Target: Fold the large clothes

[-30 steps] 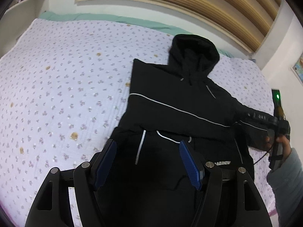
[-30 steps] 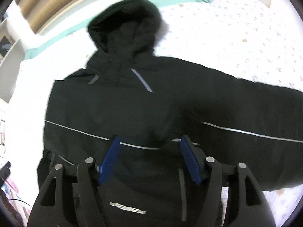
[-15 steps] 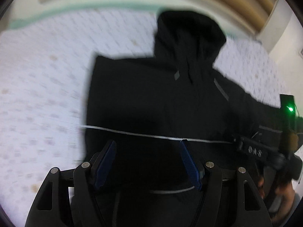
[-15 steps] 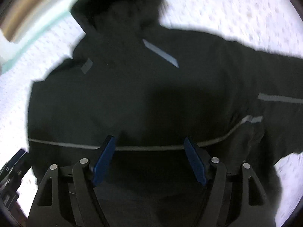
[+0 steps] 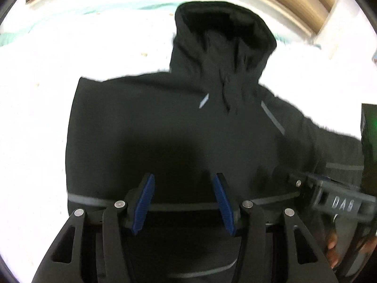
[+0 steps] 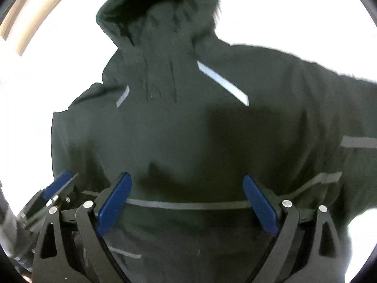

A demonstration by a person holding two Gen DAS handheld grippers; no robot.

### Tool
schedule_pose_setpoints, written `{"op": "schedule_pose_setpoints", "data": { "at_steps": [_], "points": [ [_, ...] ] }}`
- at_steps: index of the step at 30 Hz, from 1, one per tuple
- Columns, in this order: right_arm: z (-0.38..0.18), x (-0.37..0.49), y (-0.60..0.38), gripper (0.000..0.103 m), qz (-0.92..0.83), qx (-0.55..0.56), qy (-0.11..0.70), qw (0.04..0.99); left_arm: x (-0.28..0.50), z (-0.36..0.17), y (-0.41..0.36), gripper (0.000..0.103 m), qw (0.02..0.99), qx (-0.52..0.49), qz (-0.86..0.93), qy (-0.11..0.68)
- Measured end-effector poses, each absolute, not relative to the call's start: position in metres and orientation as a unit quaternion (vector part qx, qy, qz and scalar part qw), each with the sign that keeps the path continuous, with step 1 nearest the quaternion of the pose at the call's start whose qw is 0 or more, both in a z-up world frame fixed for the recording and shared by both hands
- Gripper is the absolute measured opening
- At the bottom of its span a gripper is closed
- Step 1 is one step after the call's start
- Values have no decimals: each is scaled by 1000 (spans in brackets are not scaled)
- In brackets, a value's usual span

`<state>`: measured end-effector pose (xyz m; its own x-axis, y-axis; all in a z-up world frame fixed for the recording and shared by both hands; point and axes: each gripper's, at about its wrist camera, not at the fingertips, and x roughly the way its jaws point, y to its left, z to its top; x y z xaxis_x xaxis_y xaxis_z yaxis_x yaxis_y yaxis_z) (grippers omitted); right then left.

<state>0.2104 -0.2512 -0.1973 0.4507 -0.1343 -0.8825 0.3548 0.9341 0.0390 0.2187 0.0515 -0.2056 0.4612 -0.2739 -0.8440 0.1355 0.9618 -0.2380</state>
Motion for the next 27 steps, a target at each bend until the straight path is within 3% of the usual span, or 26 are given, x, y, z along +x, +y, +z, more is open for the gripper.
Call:
{"op": "schedule_pose_setpoints", "data": {
  "at_steps": [9,11,15,21,27],
  "points": [
    [-249,242,-272,97,-159,109,524,830,247,-250,51,53,844,-62,-107,522],
    [-261,244,-269,103,-153,88,517,837,246,-259,50,53,843,-45,-108,525],
    [-266,250,-264,103,-161,60,532,829,253,-267,48,53,835,-36,-104,538],
    [-232,224,-281,103,-113,145,535,825,243,-236,62,53,819,-100,-110,554],
    [-179,156,-296,103,-119,149,501,844,202,-161,63,53,850,-87,-107,509]
  ]
}}
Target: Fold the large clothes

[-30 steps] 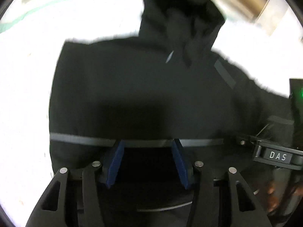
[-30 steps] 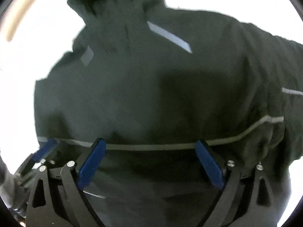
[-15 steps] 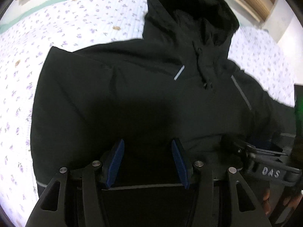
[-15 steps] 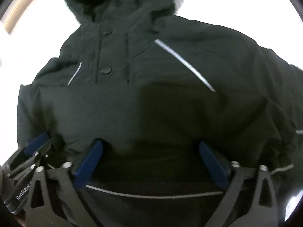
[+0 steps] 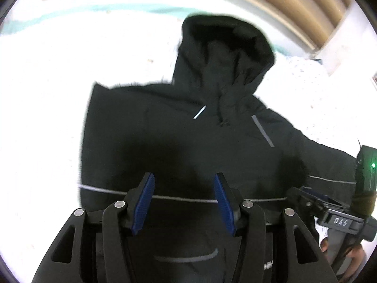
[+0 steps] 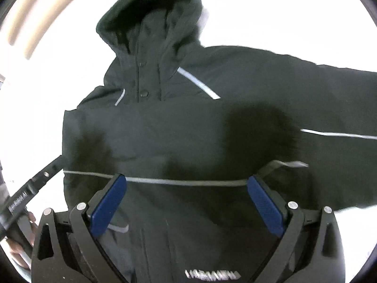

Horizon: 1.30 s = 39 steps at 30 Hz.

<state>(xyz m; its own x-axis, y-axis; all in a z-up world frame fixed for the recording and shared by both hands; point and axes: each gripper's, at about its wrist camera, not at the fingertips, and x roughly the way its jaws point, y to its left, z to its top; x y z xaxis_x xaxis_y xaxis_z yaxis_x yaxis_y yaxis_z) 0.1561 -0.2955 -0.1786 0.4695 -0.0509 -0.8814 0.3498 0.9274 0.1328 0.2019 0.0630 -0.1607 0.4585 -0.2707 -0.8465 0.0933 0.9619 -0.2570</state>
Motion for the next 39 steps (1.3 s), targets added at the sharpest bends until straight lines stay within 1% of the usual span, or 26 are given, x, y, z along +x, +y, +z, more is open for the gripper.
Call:
{"op": "schedule_pose_setpoints", "data": {
  "at_steps": [5,8,13,16,21,29,33,39],
  "points": [
    [-107,92,-292,103,-133,124,450,874,155,-92,62,53,872,-57,-85,479],
    [-60,50,-291,103,-141,98,413,894,135,-61,56,54,876,-50,-55,477],
    [12,-6,-281,103,-153,62,350,922,99,-14,51,55,884,-56,-40,462],
    [42,-31,-273,103,-161,54,323,931,78,5,44,56,890,-46,-31,452],
    [53,-51,-257,103,-148,57,301,940,55,14,36,57,891,-43,-42,450],
    [40,-77,-249,103,-148,61,311,937,32,12,29,57,885,-53,-48,461],
    [43,-95,-280,103,-180,72,310,931,31,7,25,57,882,-52,-53,465],
    [66,-136,-364,103,-280,67,288,913,41,-12,21,57,872,-46,-44,486]
  ]
}}
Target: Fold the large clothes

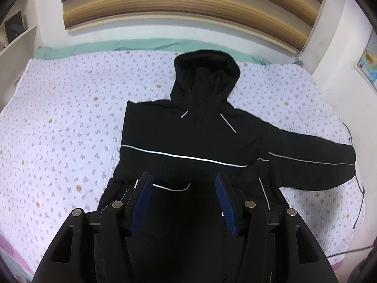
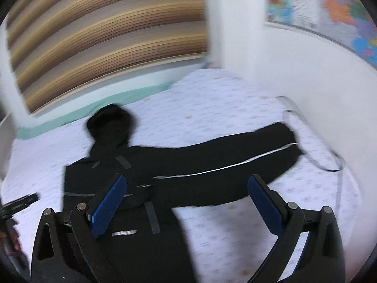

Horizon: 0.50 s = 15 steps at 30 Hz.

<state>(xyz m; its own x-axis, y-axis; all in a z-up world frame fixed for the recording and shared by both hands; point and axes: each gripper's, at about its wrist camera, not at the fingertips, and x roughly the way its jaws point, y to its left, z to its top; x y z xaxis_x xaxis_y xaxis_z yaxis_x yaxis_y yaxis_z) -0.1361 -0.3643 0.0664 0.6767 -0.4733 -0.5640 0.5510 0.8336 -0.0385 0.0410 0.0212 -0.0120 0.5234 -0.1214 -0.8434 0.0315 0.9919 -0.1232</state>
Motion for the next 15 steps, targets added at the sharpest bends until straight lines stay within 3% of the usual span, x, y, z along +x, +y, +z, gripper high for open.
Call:
{"op": "schedule_pose_setpoints", "data": {
  "at_steps": [9,15],
  "points": [
    [15,-167,-541,103,-367,179,286,867,65,-48,22,57,865,-70,-57,494],
    [-31,-173,-640,103,-362,340,236,835,87,-67,27,57,859,-55,-42,507]
  ]
}}
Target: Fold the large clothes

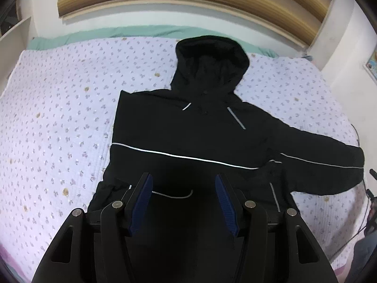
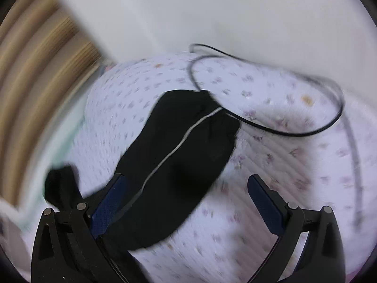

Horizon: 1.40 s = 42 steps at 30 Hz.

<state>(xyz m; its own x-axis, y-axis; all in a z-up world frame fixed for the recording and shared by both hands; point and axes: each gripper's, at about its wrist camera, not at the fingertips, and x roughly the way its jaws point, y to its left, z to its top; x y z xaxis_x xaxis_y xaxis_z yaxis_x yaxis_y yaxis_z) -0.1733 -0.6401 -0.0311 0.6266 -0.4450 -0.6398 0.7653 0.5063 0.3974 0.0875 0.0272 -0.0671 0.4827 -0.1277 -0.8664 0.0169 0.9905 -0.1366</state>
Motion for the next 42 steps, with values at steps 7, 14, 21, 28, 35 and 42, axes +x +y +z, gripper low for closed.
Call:
{"op": "schedule_pose_setpoints", "data": {
  "at_steps": [7,14,21,28,35,42],
  "points": [
    [-64,-136,-679,103,-374,357,242,821,106,-90,44,57,848,-58,-6,527],
    [-48,-118,-657,24,-427,273,273,818,114,-111,39,57,834,-58,-13,548],
    [-12,-121,-575,17,-358,221,215,881,112,-119,28,57,827,-67,-31,558],
    [-22,-86,-507,16,-237,228,209,921,102,-119,10,57,823,-68,-65,561],
    [-106,-26,-465,15,-171,215,303,912,94,-141,-17,57,801,-72,-94,587],
    [-155,7,-470,22,-174,216,365,889,88,-135,-48,57,827,-64,-147,539]
  ]
}}
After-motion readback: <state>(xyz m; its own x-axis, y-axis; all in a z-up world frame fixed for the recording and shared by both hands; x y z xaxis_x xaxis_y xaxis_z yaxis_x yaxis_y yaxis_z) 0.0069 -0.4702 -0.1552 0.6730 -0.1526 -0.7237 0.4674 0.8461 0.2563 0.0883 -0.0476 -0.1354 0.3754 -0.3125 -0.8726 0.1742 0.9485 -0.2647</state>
